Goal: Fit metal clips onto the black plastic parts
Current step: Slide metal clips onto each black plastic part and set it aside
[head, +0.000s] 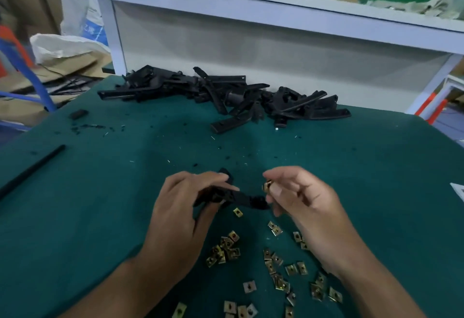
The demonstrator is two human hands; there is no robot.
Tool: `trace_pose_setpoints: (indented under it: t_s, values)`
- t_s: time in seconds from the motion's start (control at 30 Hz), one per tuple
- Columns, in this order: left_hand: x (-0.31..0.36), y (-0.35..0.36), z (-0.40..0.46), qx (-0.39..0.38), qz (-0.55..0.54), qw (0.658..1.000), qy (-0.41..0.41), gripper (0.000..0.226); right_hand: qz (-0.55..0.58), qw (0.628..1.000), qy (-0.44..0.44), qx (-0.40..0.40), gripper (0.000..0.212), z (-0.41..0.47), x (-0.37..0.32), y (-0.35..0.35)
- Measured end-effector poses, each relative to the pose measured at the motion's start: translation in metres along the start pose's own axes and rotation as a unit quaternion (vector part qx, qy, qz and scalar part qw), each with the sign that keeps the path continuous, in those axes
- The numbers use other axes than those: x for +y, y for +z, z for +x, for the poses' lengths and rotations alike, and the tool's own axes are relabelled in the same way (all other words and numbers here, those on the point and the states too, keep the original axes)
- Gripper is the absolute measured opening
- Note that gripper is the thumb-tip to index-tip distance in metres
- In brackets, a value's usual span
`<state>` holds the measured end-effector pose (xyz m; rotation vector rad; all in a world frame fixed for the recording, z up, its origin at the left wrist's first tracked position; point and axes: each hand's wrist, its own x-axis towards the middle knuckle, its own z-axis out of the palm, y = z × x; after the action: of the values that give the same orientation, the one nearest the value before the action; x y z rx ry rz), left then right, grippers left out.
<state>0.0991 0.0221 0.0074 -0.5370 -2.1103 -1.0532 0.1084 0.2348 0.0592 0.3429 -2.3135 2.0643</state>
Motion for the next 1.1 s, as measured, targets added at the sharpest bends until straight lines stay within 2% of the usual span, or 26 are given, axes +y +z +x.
trace_pose_setpoints:
  t_s: [0.1, 0.37, 0.47, 0.53, 0.7, 0.8, 0.87, 0.93, 1.0, 1.03, 1.1]
  values:
    - [0.004, 0.002, -0.002, 0.012, -0.055, 0.998, 0.0, 0.049, -0.023, 0.998, -0.042, 0.027, 0.009, -0.004, 0.007, 0.007]
    - [0.0, 0.007, -0.003, 0.055, -0.031, 0.996, 0.068, 0.031, 0.024, 0.989, -0.043, 0.14, 0.013, -0.007, 0.02, 0.016]
    - [-0.001, 0.008, -0.001, 0.053, -0.007, 0.994, 0.091, 0.015, 0.153, 0.985, 0.009, 0.082, 0.013, -0.006, 0.023, 0.019]
    - [-0.001, 0.007, 0.0, 0.026, 0.001, 0.992, 0.127, 0.013, 0.213, 0.975, 0.032, 0.06, 0.011, -0.006, 0.023, 0.025]
    - [0.006, 0.006, 0.001, -0.098, 0.011, 0.972, 0.215, 0.018, 0.247, 0.963, 0.042, 0.097, 0.016, -0.006, 0.02, 0.02]
    - [0.012, 0.004, -0.001, -0.082, 0.017, 0.971, 0.222, 0.018, 0.266, 0.957, 0.036, 0.11, 0.018, -0.005, 0.014, 0.014]
    - [0.015, 0.003, -0.001, -0.017, 0.026, 0.976, 0.216, 0.012, 0.272, 0.954, 0.039, 0.117, 0.016, -0.004, 0.013, 0.012]
    - [0.015, 0.003, -0.001, 0.082, -0.023, 0.985, 0.147, 0.007, 0.276, 0.952, 0.052, 0.122, 0.009, -0.002, 0.013, 0.008]
    - [0.008, 0.004, 0.002, 0.177, -0.162, 0.971, -0.008, 0.006, 0.285, 0.951, 0.061, 0.106, 0.007, -0.001, 0.014, -0.001]
    - [0.004, 0.004, 0.006, 0.191, -0.239, 0.947, -0.094, 0.006, 0.293, 0.951, 0.063, 0.081, 0.009, -0.001, 0.014, -0.006]
    - [-0.002, 0.003, 0.014, 0.154, -0.381, 0.88, -0.237, 0.019, 0.327, 0.943, 0.066, -0.009, 0.012, -0.001, 0.012, -0.014]
